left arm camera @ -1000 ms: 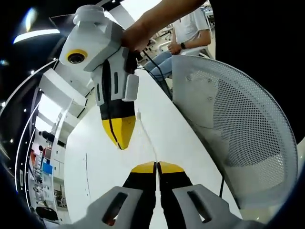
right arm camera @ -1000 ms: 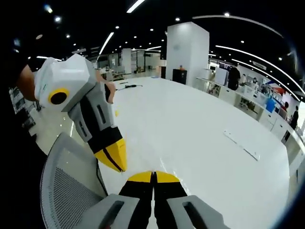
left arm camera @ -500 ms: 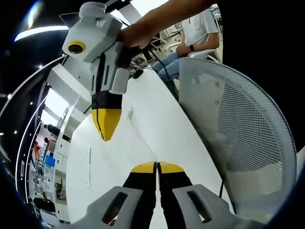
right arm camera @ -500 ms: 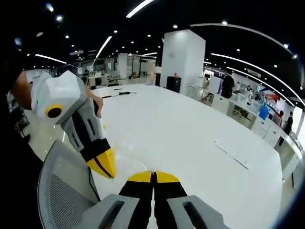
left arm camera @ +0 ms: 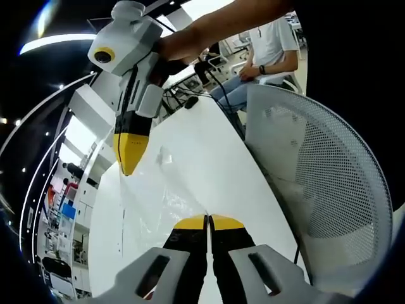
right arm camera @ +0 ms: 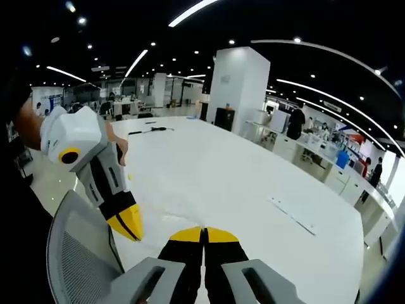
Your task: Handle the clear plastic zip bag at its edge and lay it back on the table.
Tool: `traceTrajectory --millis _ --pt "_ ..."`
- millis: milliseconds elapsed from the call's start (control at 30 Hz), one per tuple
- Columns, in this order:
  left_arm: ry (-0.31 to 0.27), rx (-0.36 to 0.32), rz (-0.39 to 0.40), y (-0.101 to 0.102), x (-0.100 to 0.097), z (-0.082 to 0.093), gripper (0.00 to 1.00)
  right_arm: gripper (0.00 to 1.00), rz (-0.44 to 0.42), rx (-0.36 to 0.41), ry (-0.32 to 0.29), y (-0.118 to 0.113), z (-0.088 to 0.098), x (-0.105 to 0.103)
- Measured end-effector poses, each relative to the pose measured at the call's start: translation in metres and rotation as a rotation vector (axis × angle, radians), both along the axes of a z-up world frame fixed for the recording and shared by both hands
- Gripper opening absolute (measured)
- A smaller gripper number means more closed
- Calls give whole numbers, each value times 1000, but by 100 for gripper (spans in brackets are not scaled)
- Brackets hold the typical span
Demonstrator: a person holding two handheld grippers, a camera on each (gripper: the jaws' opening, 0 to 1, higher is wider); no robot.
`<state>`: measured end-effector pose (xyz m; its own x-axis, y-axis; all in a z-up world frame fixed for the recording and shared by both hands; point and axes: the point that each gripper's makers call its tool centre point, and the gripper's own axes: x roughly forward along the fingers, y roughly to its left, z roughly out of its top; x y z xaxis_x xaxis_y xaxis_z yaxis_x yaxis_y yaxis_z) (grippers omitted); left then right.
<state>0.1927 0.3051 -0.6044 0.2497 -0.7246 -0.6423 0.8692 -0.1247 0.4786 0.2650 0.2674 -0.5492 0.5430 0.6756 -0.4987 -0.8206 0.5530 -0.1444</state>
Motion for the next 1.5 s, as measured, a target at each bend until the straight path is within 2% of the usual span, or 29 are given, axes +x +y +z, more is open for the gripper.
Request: traceTrajectory --millis 167,267,333,400,533,600,733,900,967,1067,1233,1400,1500 --pt "-3 -11 6 -1 4 7 0 0 13 -16 -25 3 5 5" --pt "18 -97 47 -5 15 22 0 0 38 -33 -27 7 6 8" --pt "28 -119 66 -3 23 29 0 0 51 -50 -39 9 7 11" --pt "18 -143 80 -3 30 36 0 0 57 -49 -33 10 7 18" --pt "35 -254 136 -3 38 57 0 0 76 -63 -40 12 12 34" --pt "53 -289 192 2 45 64 3 0 81 -68 -43 12 14 40" --pt "93 -359 255 13 50 74 12 0 100 -93 -54 12 15 54" --pt "142 -417 355 32 52 76 21 0 115 -116 -69 13 18 70" --pt "142 -446 396 42 52 77 24 0 123 -132 -84 13 20 77" --pt "175 -462 445 55 46 72 28 0 130 -149 -98 12 25 89" --pt "183 -496 519 77 37 67 35 0 138 -197 -144 9 30 106" --pt "201 -561 590 98 25 66 41 0 142 -223 -174 6 29 116" --pt "210 -591 639 110 20 64 41 0 137 -247 -196 4 21 118"
